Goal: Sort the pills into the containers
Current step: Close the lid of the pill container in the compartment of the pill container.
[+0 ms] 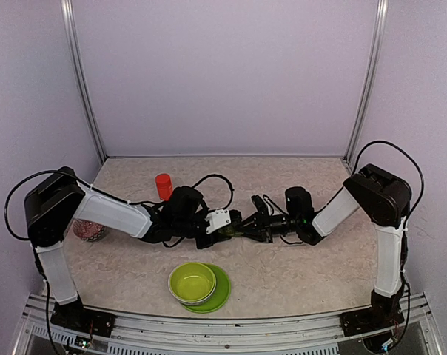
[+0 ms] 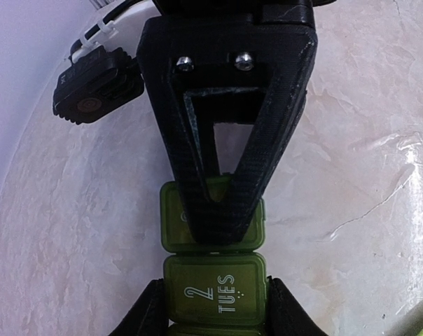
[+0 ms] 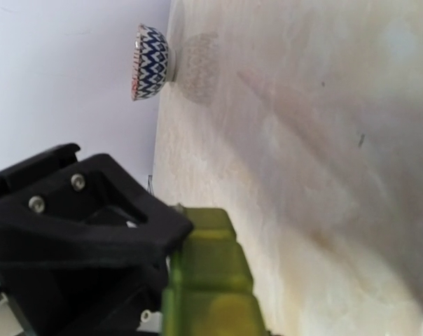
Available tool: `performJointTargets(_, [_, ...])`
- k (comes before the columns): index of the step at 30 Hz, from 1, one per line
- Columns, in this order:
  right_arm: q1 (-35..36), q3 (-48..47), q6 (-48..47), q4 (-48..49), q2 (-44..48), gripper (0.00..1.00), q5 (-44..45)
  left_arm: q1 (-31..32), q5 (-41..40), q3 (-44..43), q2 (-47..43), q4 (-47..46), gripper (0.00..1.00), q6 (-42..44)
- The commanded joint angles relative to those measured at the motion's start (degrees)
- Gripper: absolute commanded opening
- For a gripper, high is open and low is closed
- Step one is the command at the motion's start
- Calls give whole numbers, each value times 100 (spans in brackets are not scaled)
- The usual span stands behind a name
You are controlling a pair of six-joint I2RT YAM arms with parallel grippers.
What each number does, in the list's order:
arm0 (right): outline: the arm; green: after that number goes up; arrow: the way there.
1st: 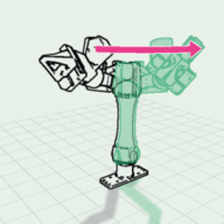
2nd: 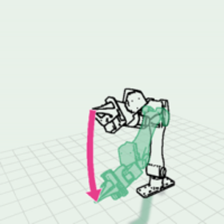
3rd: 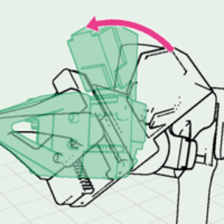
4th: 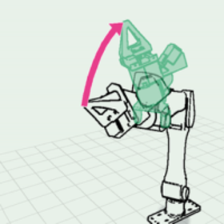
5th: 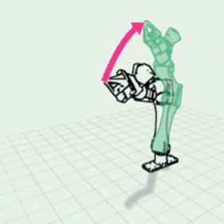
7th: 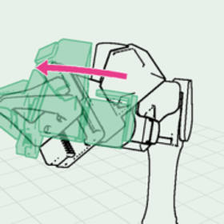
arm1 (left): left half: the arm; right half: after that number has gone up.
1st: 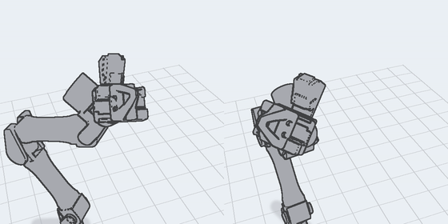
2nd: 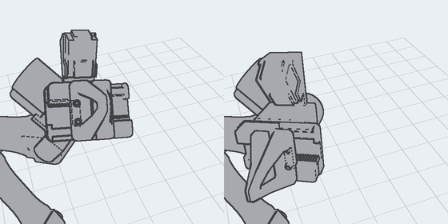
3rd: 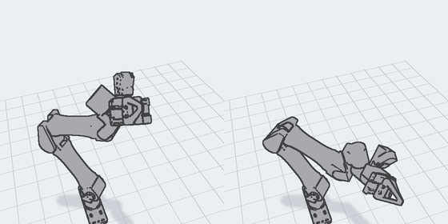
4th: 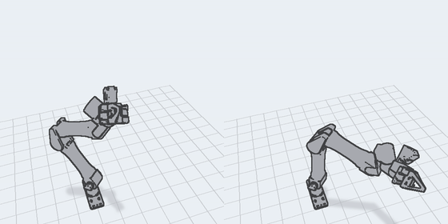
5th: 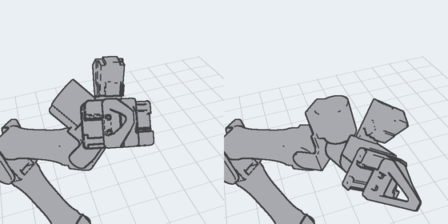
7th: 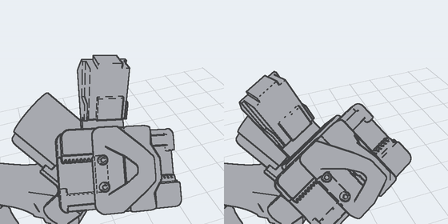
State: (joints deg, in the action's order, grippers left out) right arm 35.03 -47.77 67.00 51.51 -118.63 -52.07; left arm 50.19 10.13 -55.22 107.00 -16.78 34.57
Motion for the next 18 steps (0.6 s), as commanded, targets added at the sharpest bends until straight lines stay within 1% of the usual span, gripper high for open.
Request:
performJointTargets(1, [48, 41, -14, 413, -81, 9, -263, 34, 23, 29, -206, -131, 26, -48])
performJointTargets(2, [47, 33, -13, 406, -81, 4, -268, 34, 6, 36, -206, -124, 26, -39])
performJointTargets(3, [48, 29, -8, 407, -81, 2, -275, 34, 6, 35, -206, -130, 27, -38])
performJointTargets(4, [48, 28, -5, 404, -82, 2, -269, 34, 10, 40, -206, -128, 28, -40])
performJointTargets(6, [46, 37, 50, 442, -88, 4, -271, 55, -29, 50, -206, -164, 36, -41])
performJointTargets(9, [48, 64, 216, 628, -95, 5, -299, 114, -136, 72, -197, -198, 43, 30])
performJointTargets(14, [48, 66, 292, 585, 7, 6, -278, 209, -445, 123, -166, -224, 52, 183])
performJointTargets(18, [48, 56, 233, 459, 45, 6, -245, 268, -657, 219, -211, -421, 59, 228])
